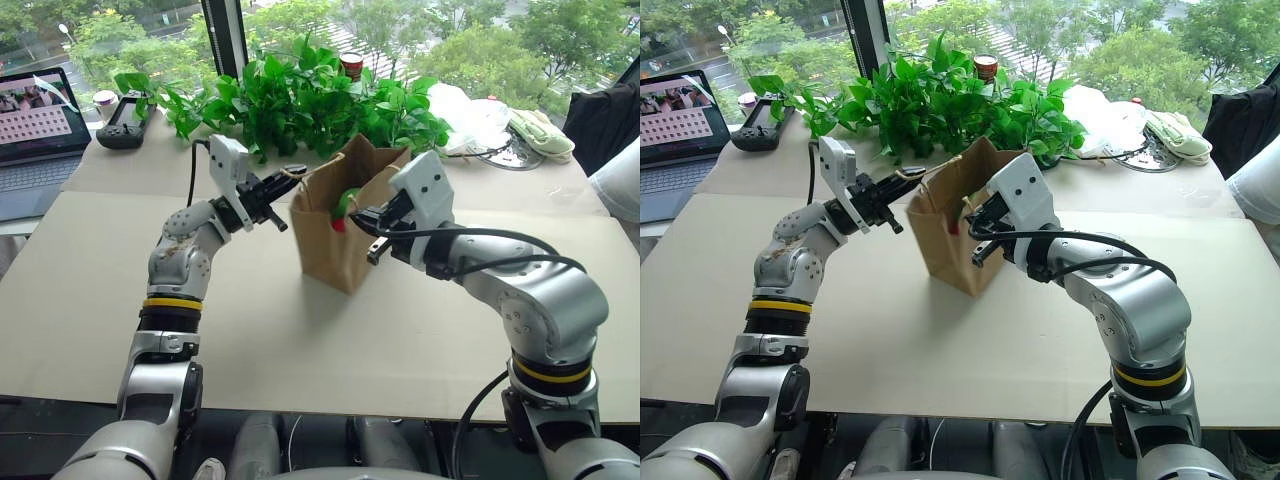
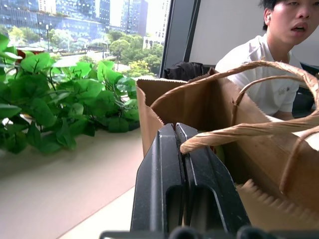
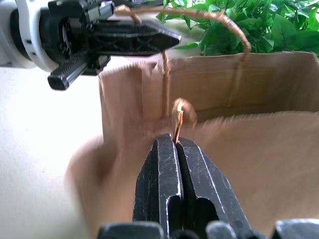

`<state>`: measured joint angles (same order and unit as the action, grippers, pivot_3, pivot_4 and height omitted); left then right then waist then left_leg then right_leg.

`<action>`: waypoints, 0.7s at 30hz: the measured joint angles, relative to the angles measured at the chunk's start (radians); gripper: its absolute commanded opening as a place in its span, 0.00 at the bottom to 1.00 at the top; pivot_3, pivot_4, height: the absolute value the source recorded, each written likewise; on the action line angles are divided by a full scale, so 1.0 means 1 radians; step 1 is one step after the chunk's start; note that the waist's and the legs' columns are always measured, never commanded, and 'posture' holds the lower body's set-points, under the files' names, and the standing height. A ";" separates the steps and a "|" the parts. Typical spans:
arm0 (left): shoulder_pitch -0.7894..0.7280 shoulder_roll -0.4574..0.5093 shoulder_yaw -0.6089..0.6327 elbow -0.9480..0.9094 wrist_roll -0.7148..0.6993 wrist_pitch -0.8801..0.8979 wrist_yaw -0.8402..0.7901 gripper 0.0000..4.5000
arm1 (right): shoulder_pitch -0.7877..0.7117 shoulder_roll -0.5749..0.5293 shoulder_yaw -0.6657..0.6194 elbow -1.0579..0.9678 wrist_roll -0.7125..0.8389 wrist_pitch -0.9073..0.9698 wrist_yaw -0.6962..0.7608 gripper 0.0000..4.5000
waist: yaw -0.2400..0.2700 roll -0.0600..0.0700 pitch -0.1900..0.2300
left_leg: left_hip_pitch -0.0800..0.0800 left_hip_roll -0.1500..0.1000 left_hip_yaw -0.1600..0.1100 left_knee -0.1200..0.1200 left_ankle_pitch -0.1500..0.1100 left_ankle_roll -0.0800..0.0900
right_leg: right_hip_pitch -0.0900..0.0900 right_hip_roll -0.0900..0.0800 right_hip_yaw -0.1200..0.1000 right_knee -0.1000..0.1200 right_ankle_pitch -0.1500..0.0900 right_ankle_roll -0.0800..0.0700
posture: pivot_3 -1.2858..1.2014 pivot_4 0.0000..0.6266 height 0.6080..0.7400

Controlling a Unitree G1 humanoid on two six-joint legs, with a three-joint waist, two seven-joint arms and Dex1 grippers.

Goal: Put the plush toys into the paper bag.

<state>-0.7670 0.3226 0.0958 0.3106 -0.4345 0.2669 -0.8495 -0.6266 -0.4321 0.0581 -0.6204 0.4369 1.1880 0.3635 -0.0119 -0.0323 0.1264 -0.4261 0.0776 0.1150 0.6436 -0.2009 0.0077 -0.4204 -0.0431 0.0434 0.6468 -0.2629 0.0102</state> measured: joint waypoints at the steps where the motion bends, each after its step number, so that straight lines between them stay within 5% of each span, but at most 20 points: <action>1: -0.001 0.000 0.000 0.000 0.000 0.001 -0.001 0.00 | -0.001 0.002 0.000 0.003 0.000 0.000 -0.004 0.02 | 0.000 0.000 0.000 | 0.000 0.000 0.000 0.000 0.000 0.000 | 0.000 0.000 0.000 0.000 0.000 0.000 | 0.52 0.24 1.00; 10: -0.001 -0.017 -0.013 -0.056 -0.034 0.073 -0.005 0.00 | -0.029 0.002 -0.040 0.042 -0.004 0.000 -0.040 0.02 | -0.001 0.000 0.000 | 0.000 0.000 0.000 0.000 0.000 0.000 | 0.000 0.000 0.000 0.000 0.000 0.000 | 0.52 0.24 1.00; 11: -0.001 -0.018 -0.017 -0.061 -0.038 0.080 -0.005 0.00 | -0.029 -0.001 -0.040 0.042 -0.004 0.000 -0.041 0.08 | -0.001 0.000 0.000 | 0.000 0.000 0.000 0.000 0.000 0.000 | 0.000 0.000 0.000 0.000 0.000 0.000 | 0.52 0.24 1.00; 14: 0.000 -0.018 -0.022 -0.067 -0.038 0.093 -0.006 0.16 | -0.029 -0.004 -0.040 0.042 -0.003 0.000 -0.041 0.25 | -0.001 0.000 0.000 | 0.000 0.000 0.000 0.000 0.000 0.000 | 0.000 0.000 0.000 0.000 0.000 0.000 | 0.52 0.24 1.00; 21: 0.001 0.012 -0.026 -0.086 -0.041 0.148 -0.024 0.72 | -0.029 0.012 -0.074 0.038 0.019 -0.004 -0.038 0.79 | -0.002 0.000 0.000 | 0.000 0.000 0.000 0.000 0.000 0.000 | 0.000 0.000 0.000 0.000 0.000 0.000 | 0.52 0.24 1.00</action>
<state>-0.7659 0.3348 0.0693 0.2247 -0.4755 0.4145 -0.8738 -0.6557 -0.4198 -0.0160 -0.5827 0.4554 1.1842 0.3258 -0.0139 -0.0323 0.1264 -0.4262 0.0777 0.1150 0.6435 -0.2009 0.0077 -0.4208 -0.0430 0.0435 0.6469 -0.2629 0.0102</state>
